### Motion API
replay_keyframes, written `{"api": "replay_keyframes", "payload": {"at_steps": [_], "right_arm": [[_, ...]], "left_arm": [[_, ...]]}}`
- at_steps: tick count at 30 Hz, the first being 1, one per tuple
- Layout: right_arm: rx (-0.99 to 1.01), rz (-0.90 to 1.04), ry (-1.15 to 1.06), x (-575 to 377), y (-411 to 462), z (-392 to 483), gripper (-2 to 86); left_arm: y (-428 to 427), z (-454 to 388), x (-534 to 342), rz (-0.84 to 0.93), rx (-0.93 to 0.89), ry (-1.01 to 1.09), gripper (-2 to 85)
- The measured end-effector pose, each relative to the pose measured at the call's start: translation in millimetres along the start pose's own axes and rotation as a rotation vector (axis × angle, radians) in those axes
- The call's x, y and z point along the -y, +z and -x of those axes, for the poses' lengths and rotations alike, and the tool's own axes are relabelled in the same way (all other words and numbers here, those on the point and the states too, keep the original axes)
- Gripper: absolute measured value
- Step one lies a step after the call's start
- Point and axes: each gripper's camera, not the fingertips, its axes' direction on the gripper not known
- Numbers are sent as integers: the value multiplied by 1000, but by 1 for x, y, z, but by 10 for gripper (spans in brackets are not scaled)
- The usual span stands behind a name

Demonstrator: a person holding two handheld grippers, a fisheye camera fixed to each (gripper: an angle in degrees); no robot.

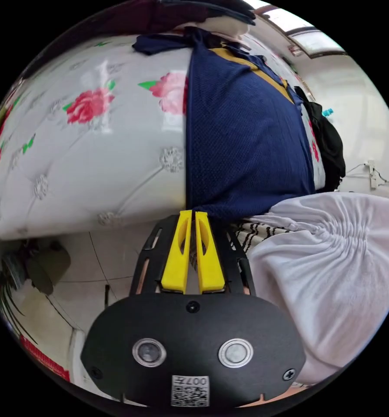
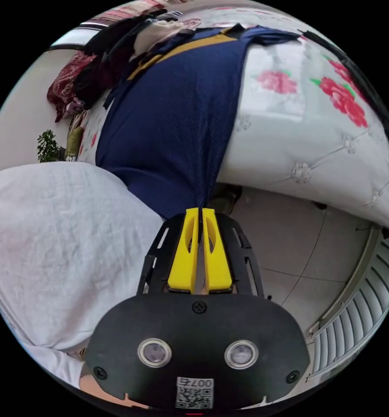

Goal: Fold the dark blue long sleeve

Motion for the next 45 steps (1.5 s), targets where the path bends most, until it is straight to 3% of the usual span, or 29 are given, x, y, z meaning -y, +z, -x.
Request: {"api": "replay_keyframes", "payload": {"at_steps": [4, 9, 12, 17, 23, 26, 30, 35, 38, 41, 45], "right_arm": [[41, -28, 65, 12, -9, -24, 0], [-57, -405, 106, 62, -106, -63, 14], [-32, -514, 143, 118, -137, -95, 29], [-24, -544, 181, 223, -150, -133, 49], [-50, -405, 174, 324, -112, -143, 46], [-255, -433, 174, 330, -101, -123, 15], [-334, -393, 69, 328, -122, -119, 2], [-502, -685, 190, 258, -244, -155, 1], [-311, -745, 273, 225, -288, -189, 6], [-123, -683, 235, 230, -256, -185, 19], [-119, -488, 196, 272, -158, -145, 34]], "left_arm": [[2, -3, -6, -28, -16, -75, 24], [-13, 1, -11, -43, 34, -162, 60], [-22, 5, -20, -98, 46, -259, 57], [-38, -15, -24, -221, 64, -369, 47], [-43, -61, -2, -263, 157, -376, 35], [-42, -70, 13, -279, 141, -382, 33], [-38, -78, 51, -274, 147, -340, 37], [-50, -70, 131, -312, 167, -219, 57], [-56, -58, 180, -336, 137, -166, 75], [-58, -51, 267, -340, 115, -86, 106], [-49, -58, 349, -313, 130, -12, 116]]}}
